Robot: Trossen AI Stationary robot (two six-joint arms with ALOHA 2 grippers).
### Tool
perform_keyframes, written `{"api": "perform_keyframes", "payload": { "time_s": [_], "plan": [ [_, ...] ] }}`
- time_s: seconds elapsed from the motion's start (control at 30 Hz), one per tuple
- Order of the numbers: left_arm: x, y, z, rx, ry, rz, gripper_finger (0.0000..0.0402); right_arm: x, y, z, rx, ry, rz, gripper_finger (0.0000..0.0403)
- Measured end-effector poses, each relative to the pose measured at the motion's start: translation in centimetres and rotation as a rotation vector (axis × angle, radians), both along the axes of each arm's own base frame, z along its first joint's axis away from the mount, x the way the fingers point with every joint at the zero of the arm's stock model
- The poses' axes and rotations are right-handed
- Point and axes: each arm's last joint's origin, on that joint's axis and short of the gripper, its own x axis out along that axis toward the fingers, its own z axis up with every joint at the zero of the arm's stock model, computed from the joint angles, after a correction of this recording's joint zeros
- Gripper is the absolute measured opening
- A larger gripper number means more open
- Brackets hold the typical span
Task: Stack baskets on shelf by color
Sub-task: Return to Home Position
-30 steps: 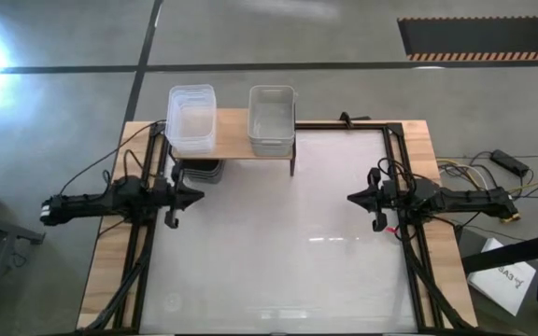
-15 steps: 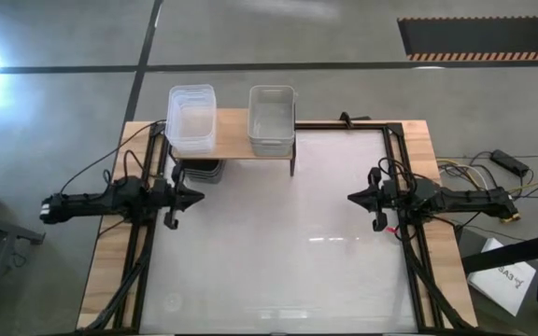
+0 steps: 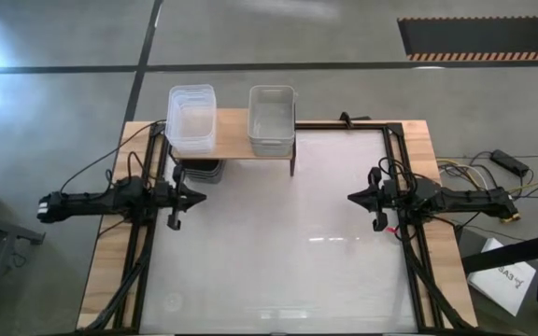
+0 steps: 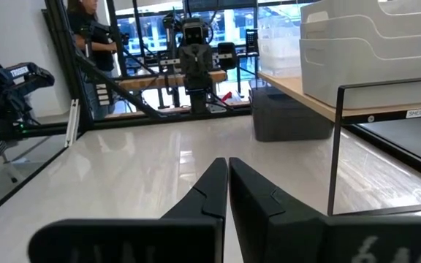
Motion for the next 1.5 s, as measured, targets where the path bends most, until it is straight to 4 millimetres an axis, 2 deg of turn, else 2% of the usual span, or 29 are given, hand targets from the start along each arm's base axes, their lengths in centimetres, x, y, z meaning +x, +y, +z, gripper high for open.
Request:
{"api": "perform_keyframes", "payload": {
  "time_s": [1.5],
  "plan": [
    [0.13,0.01,-0.15,-0.002,0.018,0.000,0.0008,-0.01,0.01,0.07,0.000,-0.002,0.002,0.0009]
  ]
}}
